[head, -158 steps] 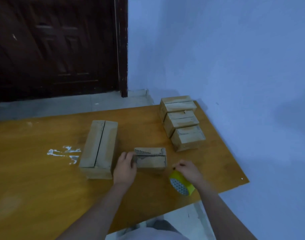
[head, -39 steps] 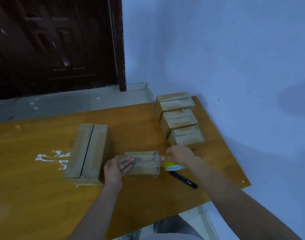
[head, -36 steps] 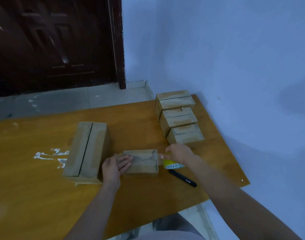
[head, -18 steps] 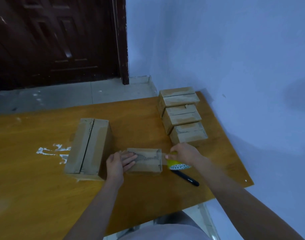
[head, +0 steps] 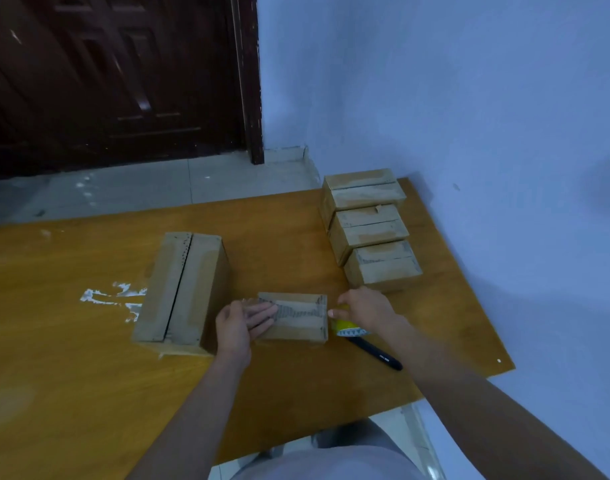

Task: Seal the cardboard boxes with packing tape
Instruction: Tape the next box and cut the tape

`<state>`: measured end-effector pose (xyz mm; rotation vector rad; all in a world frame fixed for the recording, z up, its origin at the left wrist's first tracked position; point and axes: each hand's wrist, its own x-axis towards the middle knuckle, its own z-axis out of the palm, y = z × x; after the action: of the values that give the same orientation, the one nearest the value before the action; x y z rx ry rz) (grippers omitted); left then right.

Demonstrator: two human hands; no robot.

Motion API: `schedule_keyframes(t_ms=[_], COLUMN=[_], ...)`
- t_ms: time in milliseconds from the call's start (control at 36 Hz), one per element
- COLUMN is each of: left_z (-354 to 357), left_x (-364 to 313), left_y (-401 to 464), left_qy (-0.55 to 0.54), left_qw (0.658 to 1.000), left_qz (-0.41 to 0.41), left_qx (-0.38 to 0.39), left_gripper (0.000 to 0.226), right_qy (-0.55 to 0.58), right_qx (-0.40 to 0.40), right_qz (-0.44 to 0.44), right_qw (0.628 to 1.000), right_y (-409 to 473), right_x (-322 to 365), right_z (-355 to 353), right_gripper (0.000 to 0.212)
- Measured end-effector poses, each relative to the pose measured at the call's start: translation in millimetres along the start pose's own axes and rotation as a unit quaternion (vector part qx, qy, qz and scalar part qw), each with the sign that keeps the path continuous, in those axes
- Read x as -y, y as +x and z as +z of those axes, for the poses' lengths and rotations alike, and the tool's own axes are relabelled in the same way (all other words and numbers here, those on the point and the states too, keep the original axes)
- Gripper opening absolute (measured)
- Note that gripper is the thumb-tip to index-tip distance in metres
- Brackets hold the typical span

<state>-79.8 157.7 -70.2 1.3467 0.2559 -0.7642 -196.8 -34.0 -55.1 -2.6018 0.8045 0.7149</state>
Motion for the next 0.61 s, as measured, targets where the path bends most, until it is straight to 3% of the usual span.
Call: schedule_keyframes(t_ms=[167, 250, 472, 611], left_z=[-4, -8, -10, -11], left_x=[1, 4, 10, 17], left_y=[1, 1, 8, 16], left_qy=[0.001, 0.079, 0.272, 0.343], left_qw=[0.999, 0.993, 0.949, 0.927], left_qz=[0.02, 0.067, 0.132, 0.106], left_qx=[-0.03, -0.061, -0.092, -0.104], left_gripper=[0.022, 0.014, 0.021, 0.014], right_qy=[0.008, 0.026, 0.045, 0.051], right_qx=[-0.002, 0.0, 0.011, 0.01], right_qz=[0.003, 0.004, 0.009, 0.007], right_qw=[1.0, 1.0, 0.999, 0.999], right_y=[1, 2, 5, 6], right_x=[-2, -3, -6, -7], right_z=[5, 6, 9, 10], right_gripper=[0.054, 0.054, 0.057, 0.056])
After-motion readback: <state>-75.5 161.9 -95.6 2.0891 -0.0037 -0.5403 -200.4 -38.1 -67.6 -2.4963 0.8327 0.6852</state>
